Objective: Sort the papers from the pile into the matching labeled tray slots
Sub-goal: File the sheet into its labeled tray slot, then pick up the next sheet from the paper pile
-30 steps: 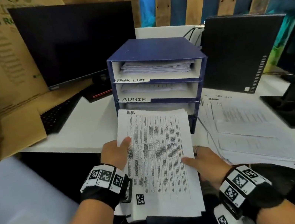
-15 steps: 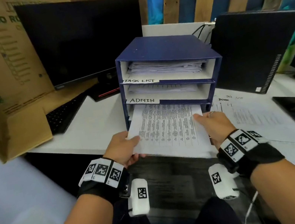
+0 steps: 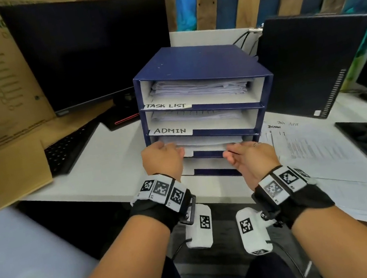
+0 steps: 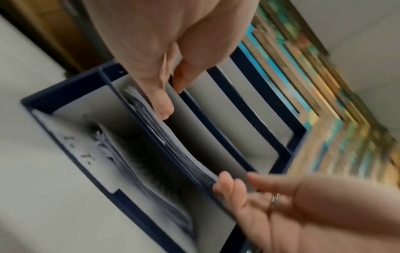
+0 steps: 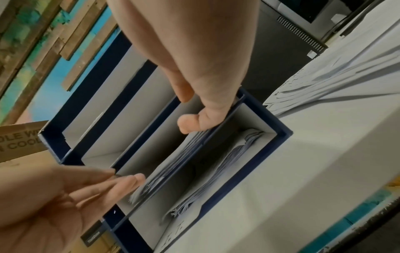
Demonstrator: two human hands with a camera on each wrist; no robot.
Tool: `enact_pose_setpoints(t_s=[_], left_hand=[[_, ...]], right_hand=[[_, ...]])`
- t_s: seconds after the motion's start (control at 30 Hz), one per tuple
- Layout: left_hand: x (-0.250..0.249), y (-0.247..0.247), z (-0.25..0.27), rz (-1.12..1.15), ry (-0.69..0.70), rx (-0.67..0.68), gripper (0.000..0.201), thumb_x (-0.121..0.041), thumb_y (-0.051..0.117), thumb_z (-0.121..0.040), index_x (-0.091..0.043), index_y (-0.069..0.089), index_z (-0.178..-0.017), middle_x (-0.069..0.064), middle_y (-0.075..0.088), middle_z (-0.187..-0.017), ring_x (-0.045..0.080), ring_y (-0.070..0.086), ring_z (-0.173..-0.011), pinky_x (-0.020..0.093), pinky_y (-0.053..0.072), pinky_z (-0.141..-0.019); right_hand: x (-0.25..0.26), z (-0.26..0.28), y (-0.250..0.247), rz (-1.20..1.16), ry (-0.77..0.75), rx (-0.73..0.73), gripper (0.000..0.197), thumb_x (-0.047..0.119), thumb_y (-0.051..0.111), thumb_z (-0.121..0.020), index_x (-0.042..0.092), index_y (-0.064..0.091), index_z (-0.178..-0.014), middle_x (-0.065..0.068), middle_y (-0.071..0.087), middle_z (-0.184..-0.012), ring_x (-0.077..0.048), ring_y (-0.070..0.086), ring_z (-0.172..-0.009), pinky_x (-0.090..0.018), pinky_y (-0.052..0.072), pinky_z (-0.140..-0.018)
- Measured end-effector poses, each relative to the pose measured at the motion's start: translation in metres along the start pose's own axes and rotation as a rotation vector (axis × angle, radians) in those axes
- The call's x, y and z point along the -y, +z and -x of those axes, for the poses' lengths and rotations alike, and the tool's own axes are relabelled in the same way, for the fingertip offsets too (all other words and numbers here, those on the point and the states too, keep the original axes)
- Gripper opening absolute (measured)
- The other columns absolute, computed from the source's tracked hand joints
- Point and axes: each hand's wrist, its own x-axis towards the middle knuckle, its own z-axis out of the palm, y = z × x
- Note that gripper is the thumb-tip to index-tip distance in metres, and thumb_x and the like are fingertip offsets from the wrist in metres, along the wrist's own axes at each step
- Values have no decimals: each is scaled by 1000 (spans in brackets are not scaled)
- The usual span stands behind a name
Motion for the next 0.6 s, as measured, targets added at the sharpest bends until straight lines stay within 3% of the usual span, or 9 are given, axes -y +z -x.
enact_pose_setpoints(t_s=[0.1, 0.17, 0.27, 0.3, 0.37, 0.4, 0.47, 0.53, 0.6], left_hand=[[2, 3, 3, -491, 315, 101, 22, -7, 47, -92, -4, 69, -92, 9, 69, -80, 30, 68, -80, 30, 54, -71], [3, 7, 9, -809, 392, 249, 24, -10, 43, -95, -11, 66, -91, 7, 65, -80, 31, 65, -86, 28, 44, -68], [3, 21, 17, -1134, 407, 380, 25, -13, 40, -95, -18, 60, -109, 6, 62, -103, 28, 57, -113, 41, 37, -98], [5, 24, 17, -1214, 407, 406, 28, -13, 40, -94, -19, 58, -114, 4, 60, -110, 23, 50, -123, 48, 25, -110], [8, 31, 15, -1284, 406, 425, 34, -9, 40, -91, -20, 58, -117, 2, 61, -110, 19, 48, -125, 53, 6, -117], [9, 32, 12, -1286, 417, 417, 32, -8, 40, -89, -19, 60, -111, 2, 64, -102, 21, 53, -117, 52, 6, -118], [9, 35, 15, -1275, 475, 374, 26, -6, 41, -87, -15, 63, -98, 4, 67, -90, 26, 59, -95, 46, 24, -115], [9, 40, 24, -1174, 526, 361, 27, -6, 44, -89, -13, 69, -98, 10, 69, -94, 31, 60, -88, 44, 48, -96], [9, 51, 39, -1067, 563, 422, 26, -9, 47, -91, -13, 72, -97, 11, 70, -94, 34, 64, -88, 43, 55, -81]], right_hand=[[-2, -3, -4, -32, 15, 64, 40, -2, 57, -98, -5, 47, -136, -20, 65, -118, -28, 74, -94, -32, 59, -77], [-2, -1, -10, -22, 35, 117, 45, 1, 55, -100, 0, 41, -143, -13, 62, -123, -29, 71, -102, -35, 58, -86], [1, 4, -20, 38, 35, 163, 52, 1, 54, -101, 2, 35, -149, -7, 59, -128, -29, 70, -104, -35, 58, -84], [3, 6, -24, 69, 26, 164, 53, 1, 55, -100, 2, 36, -149, -8, 59, -129, -30, 71, -102, -34, 59, -83], [9, 10, -34, 146, 4, 170, 46, 2, 60, -97, 2, 45, -141, -13, 66, -123, -29, 73, -94, -35, 60, -81], [14, 12, -39, 191, -6, 179, 39, 2, 62, -96, 2, 51, -134, -15, 70, -116, -29, 74, -88, -35, 60, -79], [24, 13, -54, 297, -26, 166, 26, 0, 62, -94, 2, 61, -120, -16, 76, -101, -28, 72, -75, -34, 59, -70], [33, 8, -69, 451, -56, 103, 19, -1, 61, -93, 4, 65, -110, -14, 77, -89, -25, 66, -63, -31, 54, -59], [38, -4, -86, 652, -118, -7, 17, 2, 57, -93, 8, 67, -104, -9, 77, -83, -21, 62, -61, -30, 50, -58]])
